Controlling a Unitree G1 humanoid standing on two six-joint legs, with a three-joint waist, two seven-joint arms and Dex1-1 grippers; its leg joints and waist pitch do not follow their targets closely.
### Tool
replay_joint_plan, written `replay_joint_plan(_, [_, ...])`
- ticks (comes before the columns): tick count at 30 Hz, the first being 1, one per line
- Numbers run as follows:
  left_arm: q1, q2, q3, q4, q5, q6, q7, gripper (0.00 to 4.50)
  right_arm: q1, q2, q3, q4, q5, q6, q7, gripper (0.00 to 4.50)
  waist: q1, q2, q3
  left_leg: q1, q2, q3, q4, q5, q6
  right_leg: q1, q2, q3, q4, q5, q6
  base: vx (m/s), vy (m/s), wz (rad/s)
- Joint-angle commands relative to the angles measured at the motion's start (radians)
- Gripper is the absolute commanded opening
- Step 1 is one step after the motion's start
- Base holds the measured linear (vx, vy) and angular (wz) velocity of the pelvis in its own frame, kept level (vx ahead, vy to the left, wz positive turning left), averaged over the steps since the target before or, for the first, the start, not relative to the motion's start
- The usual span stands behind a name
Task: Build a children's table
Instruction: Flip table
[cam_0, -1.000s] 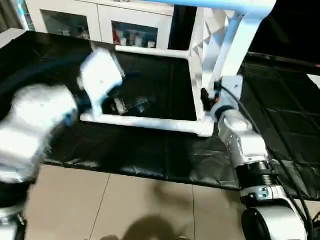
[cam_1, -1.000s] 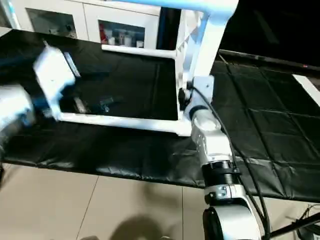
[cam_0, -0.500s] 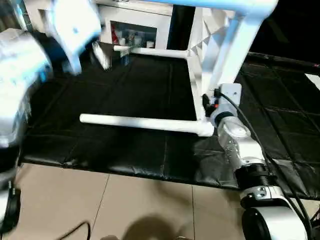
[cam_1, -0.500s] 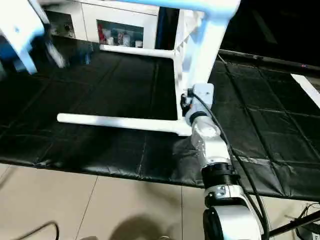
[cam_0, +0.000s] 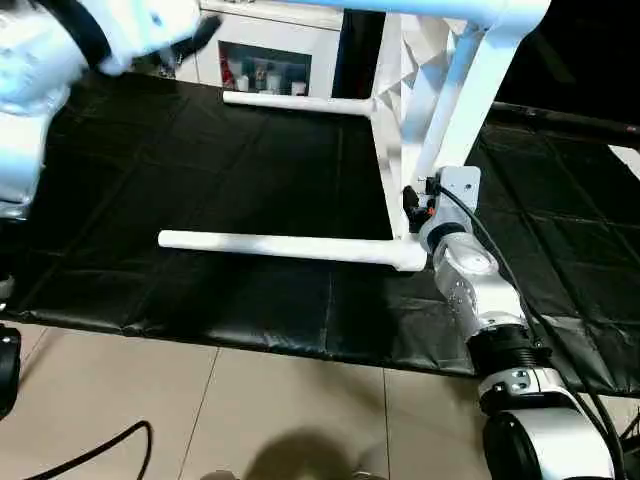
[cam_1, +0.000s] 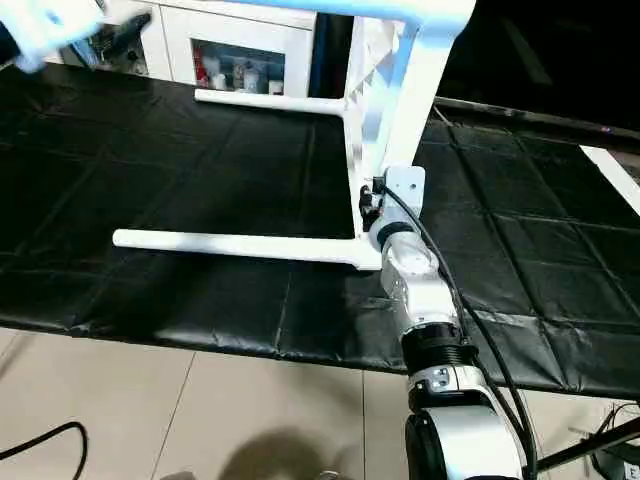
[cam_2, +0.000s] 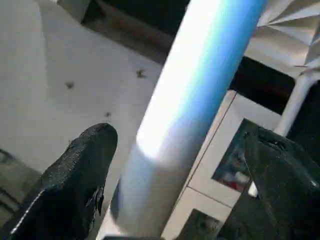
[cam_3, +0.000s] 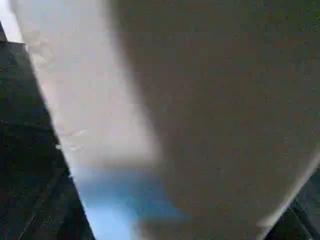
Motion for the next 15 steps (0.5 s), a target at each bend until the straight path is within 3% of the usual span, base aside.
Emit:
replay_joint_plan(1, [-0.038,-0.023,-0.015,0.058,0.018,-0.066,0.022,4.22,-0.024,-0.016,0.008,-0.003,-0.017,-0.031,0.011,1.89,0.008,0.033,-0.074,0.005,0.045,-0.019,-0.070,-0.055,-0.061,0.074,-0.113,0.072,-0.061,-0.039,-0.122,0.000,0.000,0.00])
replay_joint_plan(5, [-0.052,-0.037,-0.021,0.114,0.038,-0.101,0.043,4.09,-0.029,-0.019,0.012,-0.006,-0.021,-0.042,0.016,1.89,0.009,0.031,-0.074,0.006,0.047,-0.019,-0.070,-0.070,-0.059,0.076,-0.118,0.073,-0.062,-0.058,-0.127,0.000,0.000,0.00])
replay_joint_plan(6, [-0.056,-0.041,-0.019,0.125,0.038,-0.109,0.051,3.82,-0.029,-0.020,0.014,-0.006,-0.023,-0.044,0.016,1.89,0.010,0.032,-0.075,0.007,0.047,-0.019,-0.070,-0.058,-0.056,0.076,-0.118,0.073,-0.060,-0.045,-0.131,0.000,0.000,0.00])
replay_joint_plan(10, [-0.077,-0.057,-0.022,0.168,0.050,-0.134,0.079,3.62,-0.030,-0.024,0.019,-0.012,-0.033,-0.053,0.015,1.89,0.010,0.035,-0.073,0.009,0.048,-0.018,-0.070,-0.064,-0.054,0.074,-0.118,0.073,-0.061,-0.045,-0.136,0.000,0.000,0.00])
replay_joint_plan(11, [-0.080,-0.060,-0.022,0.176,0.050,-0.137,0.080,3.33,-0.030,-0.025,0.019,-0.012,-0.034,-0.055,0.015,1.89,0.010,0.033,-0.073,0.008,0.048,-0.019,-0.071,-0.064,-0.054,0.076,-0.118,0.073,-0.060,-0.048,-0.136,0.000,0.000,0.00])
replay_joint_plan(15, [-0.087,-0.068,-0.021,0.203,0.051,-0.146,0.083,3.15,-0.030,-0.031,0.024,-0.015,-0.041,-0.064,0.015,1.89,0.012,0.034,-0.072,0.008,0.049,-0.018,-0.071,-0.065,-0.053,0.075,-0.120,0.073,-0.061,-0.057,-0.136,0.000,0.000,0.00])
